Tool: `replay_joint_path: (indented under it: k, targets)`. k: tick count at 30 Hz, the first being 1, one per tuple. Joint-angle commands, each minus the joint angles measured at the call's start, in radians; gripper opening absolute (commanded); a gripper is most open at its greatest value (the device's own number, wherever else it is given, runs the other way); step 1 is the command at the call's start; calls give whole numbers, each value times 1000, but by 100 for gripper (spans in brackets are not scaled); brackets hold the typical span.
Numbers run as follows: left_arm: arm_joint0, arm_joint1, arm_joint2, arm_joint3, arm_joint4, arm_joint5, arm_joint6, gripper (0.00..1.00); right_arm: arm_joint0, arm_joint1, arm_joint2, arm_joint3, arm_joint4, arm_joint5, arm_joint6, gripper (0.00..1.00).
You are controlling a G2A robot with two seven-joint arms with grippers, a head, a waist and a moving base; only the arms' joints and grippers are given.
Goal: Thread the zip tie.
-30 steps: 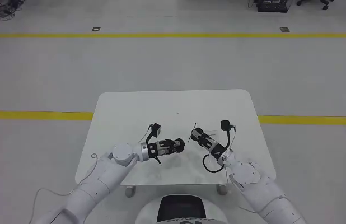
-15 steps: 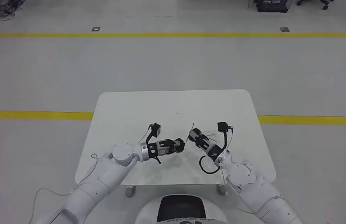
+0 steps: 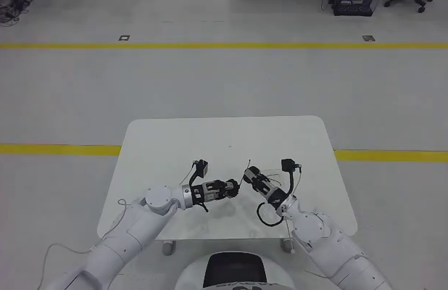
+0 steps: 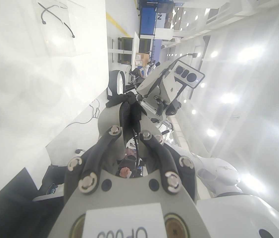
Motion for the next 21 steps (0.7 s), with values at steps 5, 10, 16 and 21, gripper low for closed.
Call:
replay_joint_path:
  k: [5, 10, 16, 21]
  targets:
    - [0, 0, 0, 0, 0, 0, 0, 0, 1, 5, -3, -3, 4, 0, -1, 0]
    - [0, 0, 0, 0, 0, 0, 0, 0, 7, 7, -10, 6, 8, 0, 3, 0]
    - [0, 0, 0, 0, 0, 0, 0, 0, 14, 9, -18, 14, 12, 0, 2, 0]
    - [0, 0, 0, 0, 0, 0, 0, 0, 18, 10, -23, 17, 13, 0, 2, 0]
